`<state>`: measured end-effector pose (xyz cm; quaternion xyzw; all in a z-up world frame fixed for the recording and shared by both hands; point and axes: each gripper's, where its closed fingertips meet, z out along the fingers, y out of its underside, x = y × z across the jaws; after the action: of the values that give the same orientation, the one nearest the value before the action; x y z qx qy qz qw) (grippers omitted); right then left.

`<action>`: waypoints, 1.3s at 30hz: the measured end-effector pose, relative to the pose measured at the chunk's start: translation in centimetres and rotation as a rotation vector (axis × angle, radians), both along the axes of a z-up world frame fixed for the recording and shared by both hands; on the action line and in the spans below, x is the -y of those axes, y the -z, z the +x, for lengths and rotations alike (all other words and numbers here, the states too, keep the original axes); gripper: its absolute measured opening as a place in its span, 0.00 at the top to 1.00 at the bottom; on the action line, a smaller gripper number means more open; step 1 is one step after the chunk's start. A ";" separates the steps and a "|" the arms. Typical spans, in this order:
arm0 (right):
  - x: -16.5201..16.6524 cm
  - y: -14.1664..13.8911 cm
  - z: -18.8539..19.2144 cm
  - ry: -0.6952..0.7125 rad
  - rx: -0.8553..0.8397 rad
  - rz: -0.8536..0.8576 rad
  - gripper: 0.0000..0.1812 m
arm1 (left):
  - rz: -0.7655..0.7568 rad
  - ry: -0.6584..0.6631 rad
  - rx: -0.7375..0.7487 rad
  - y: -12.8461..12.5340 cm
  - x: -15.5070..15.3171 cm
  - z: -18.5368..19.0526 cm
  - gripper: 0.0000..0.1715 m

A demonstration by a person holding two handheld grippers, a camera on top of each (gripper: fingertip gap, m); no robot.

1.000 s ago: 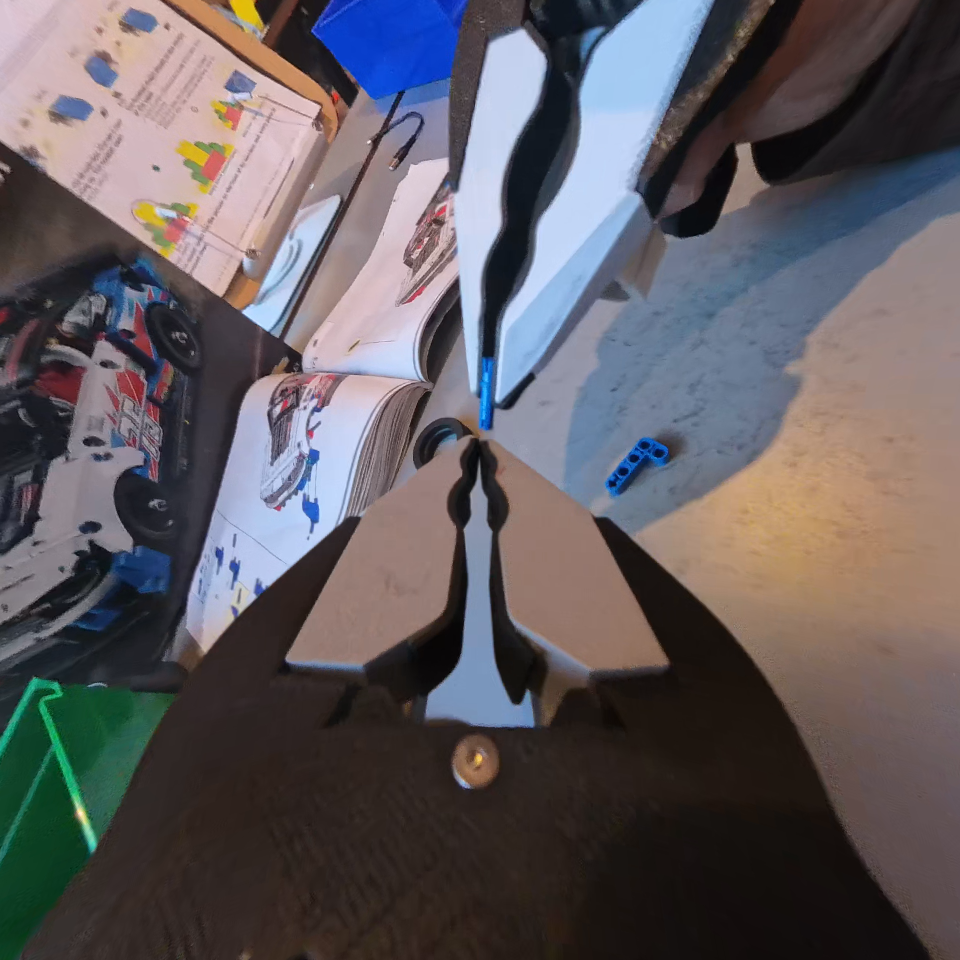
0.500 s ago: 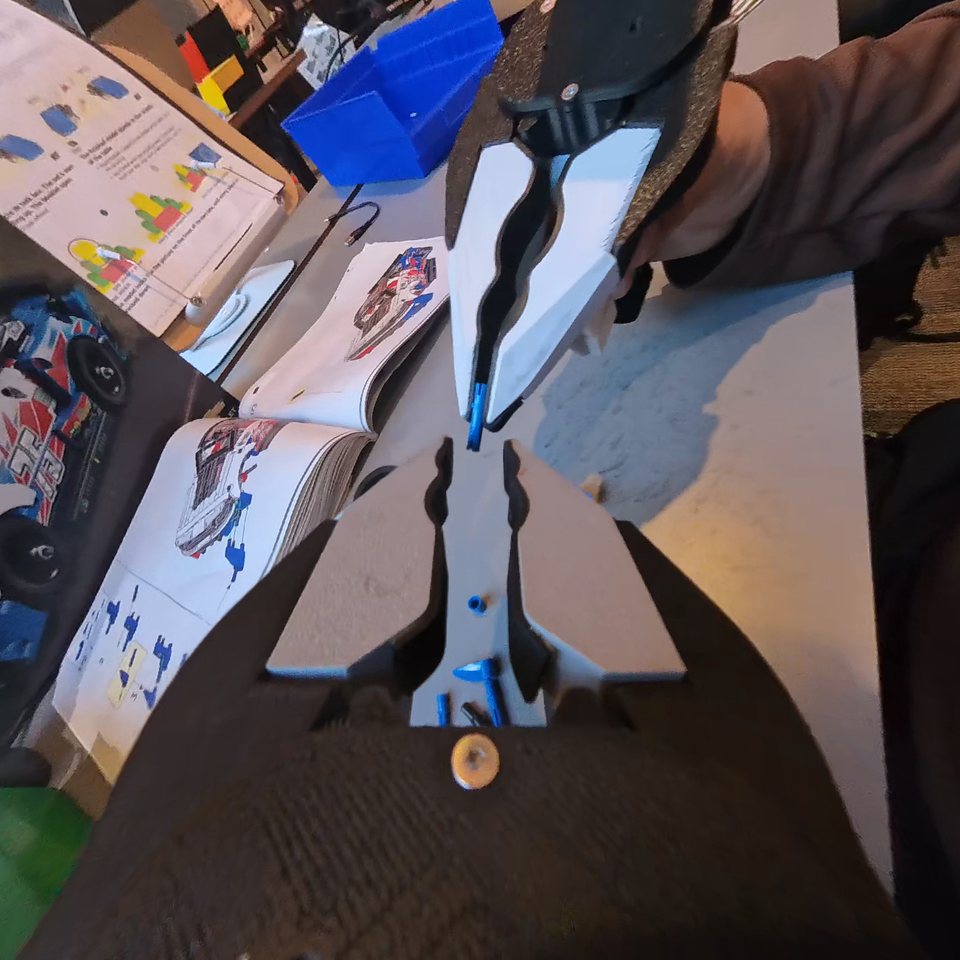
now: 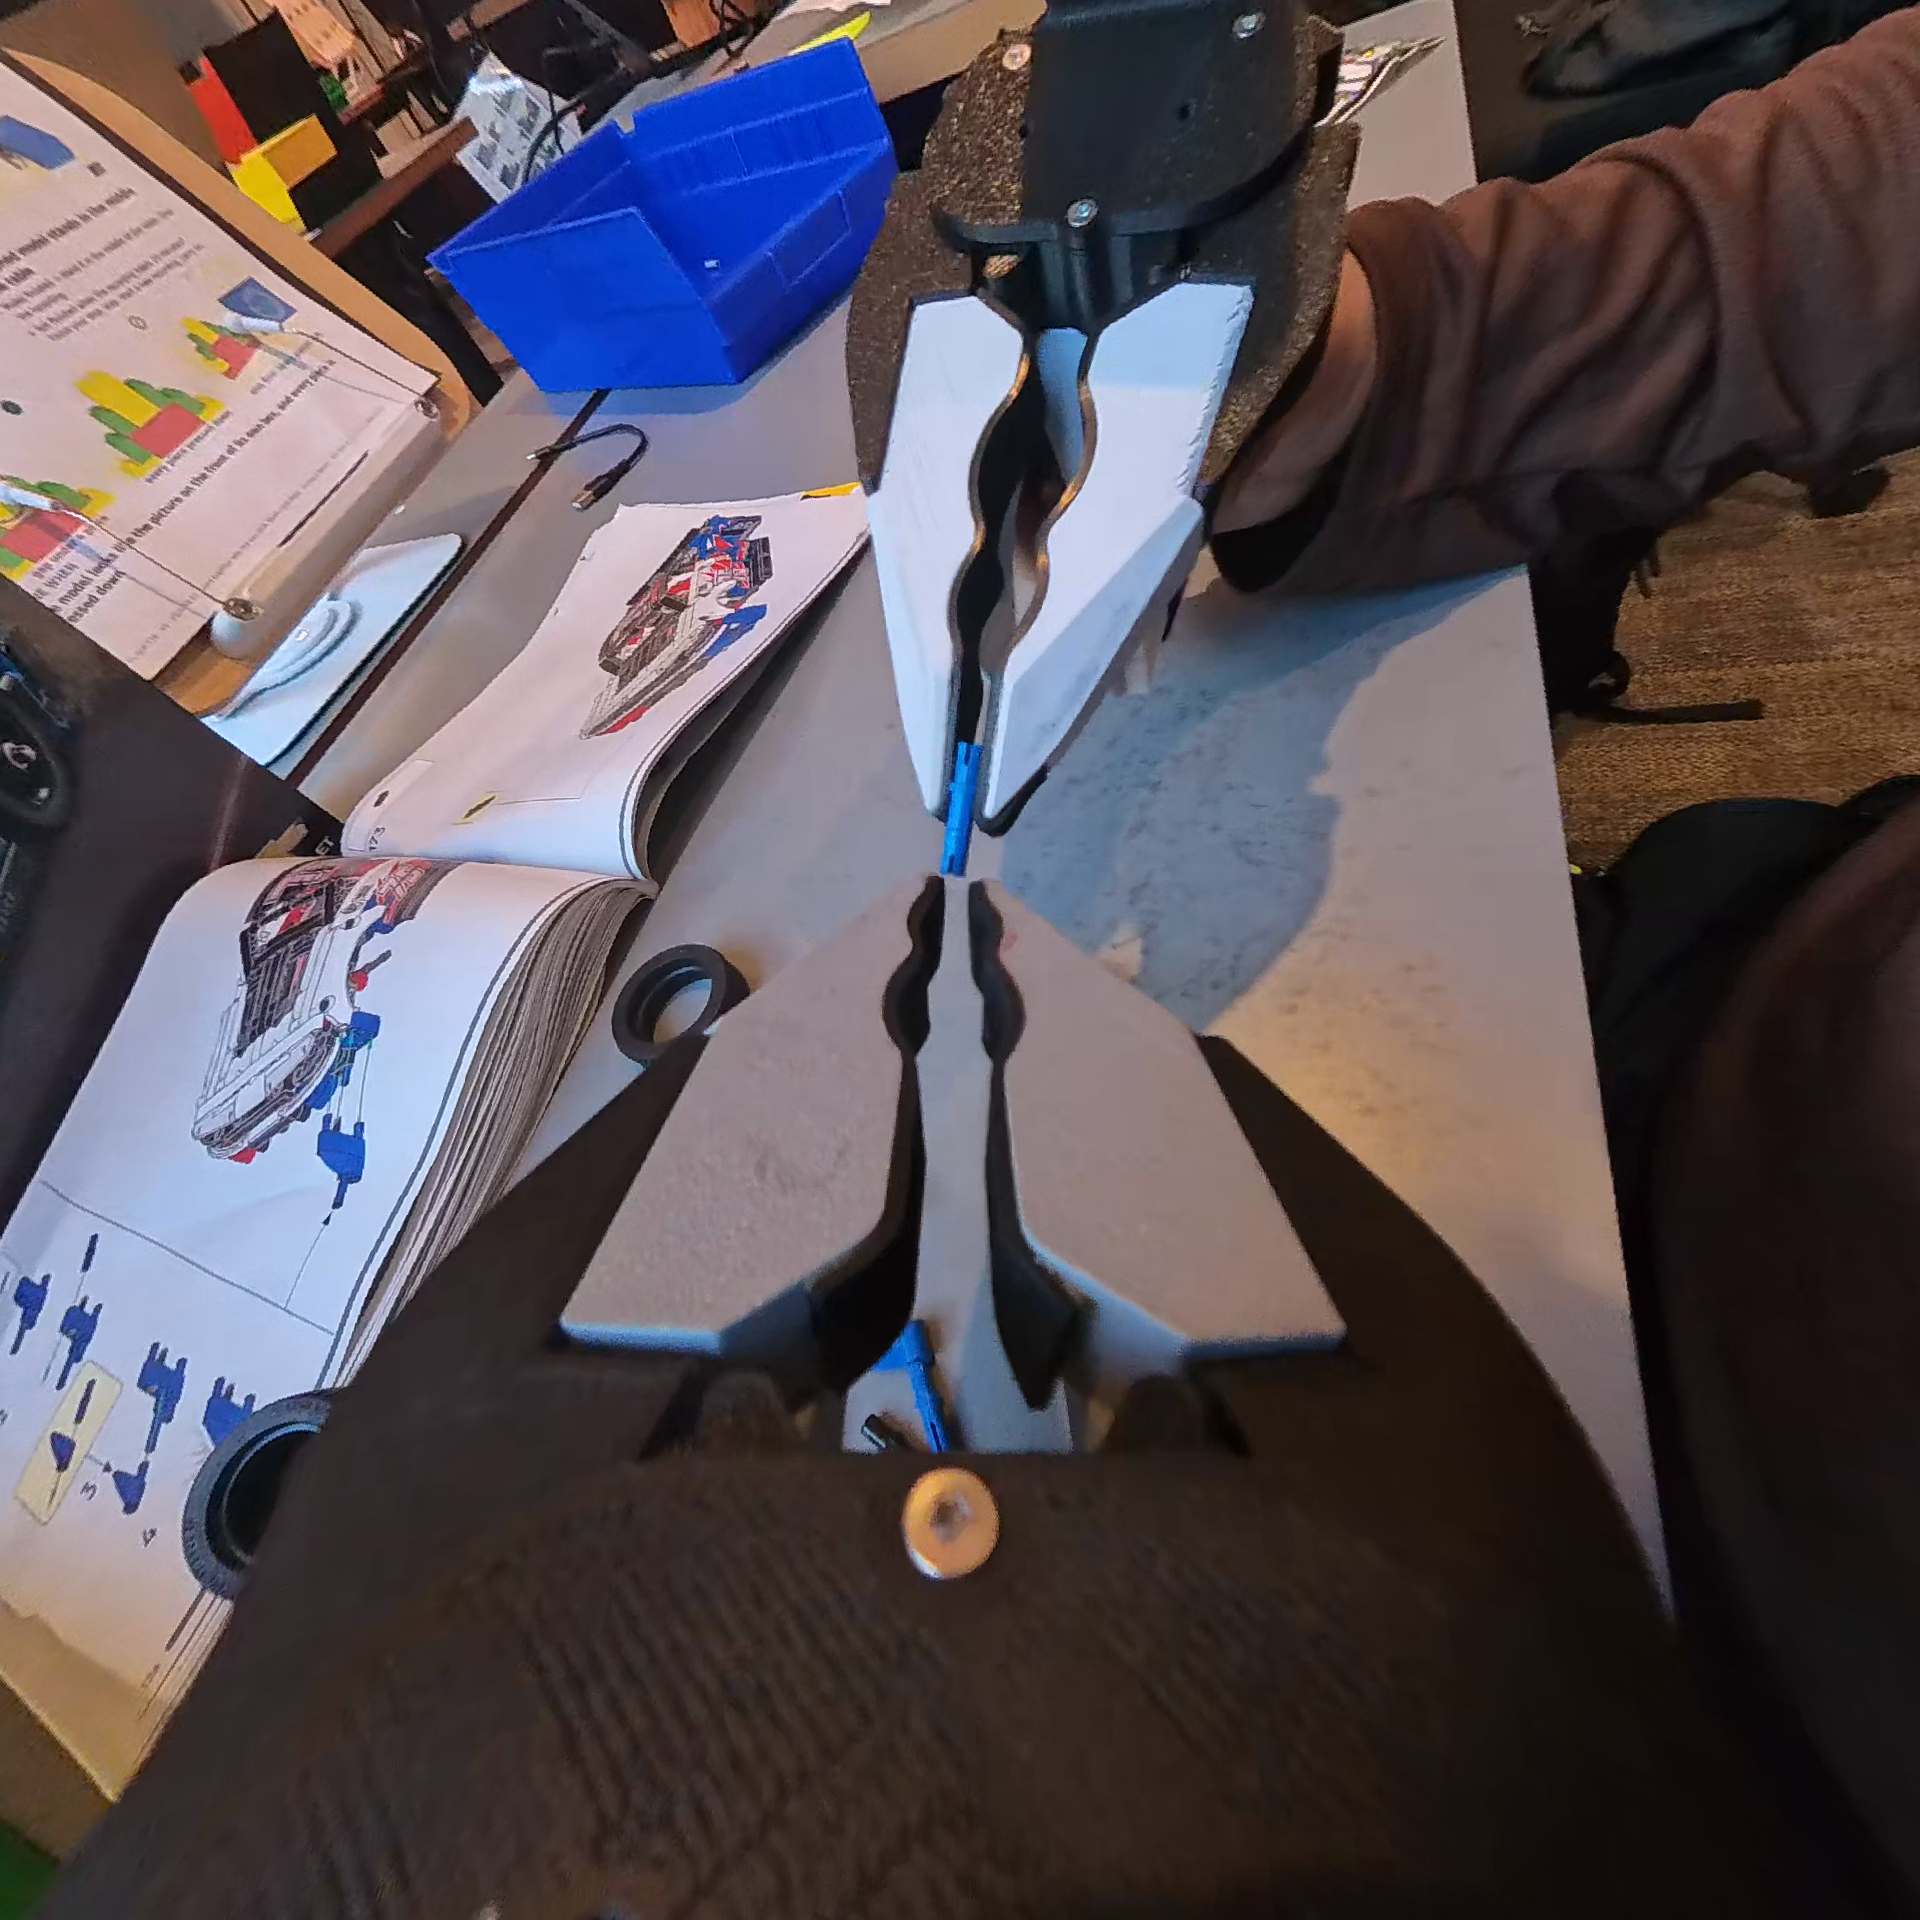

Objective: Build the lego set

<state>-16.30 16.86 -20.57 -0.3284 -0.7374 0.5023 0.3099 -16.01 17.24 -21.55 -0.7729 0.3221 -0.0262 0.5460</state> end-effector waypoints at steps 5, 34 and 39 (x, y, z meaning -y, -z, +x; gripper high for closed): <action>0.1 0.2 0.0 -0.008 0.005 0.008 0.97 | -0.007 0.006 -0.008 0.2 0.0 0.1 0.99; 0.4 0.5 0.4 -0.025 0.000 0.021 0.97 | -0.011 0.022 -0.034 0.4 0.1 0.5 0.99; 0.5 0.6 0.3 -0.019 -0.013 0.033 0.97 | -0.024 -0.011 -0.084 0.7 0.1 0.3 1.00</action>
<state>-15.98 16.39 -21.18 -0.3132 -0.7466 0.4952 0.3151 -15.72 17.17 -22.24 -0.7815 0.3404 0.0054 0.5229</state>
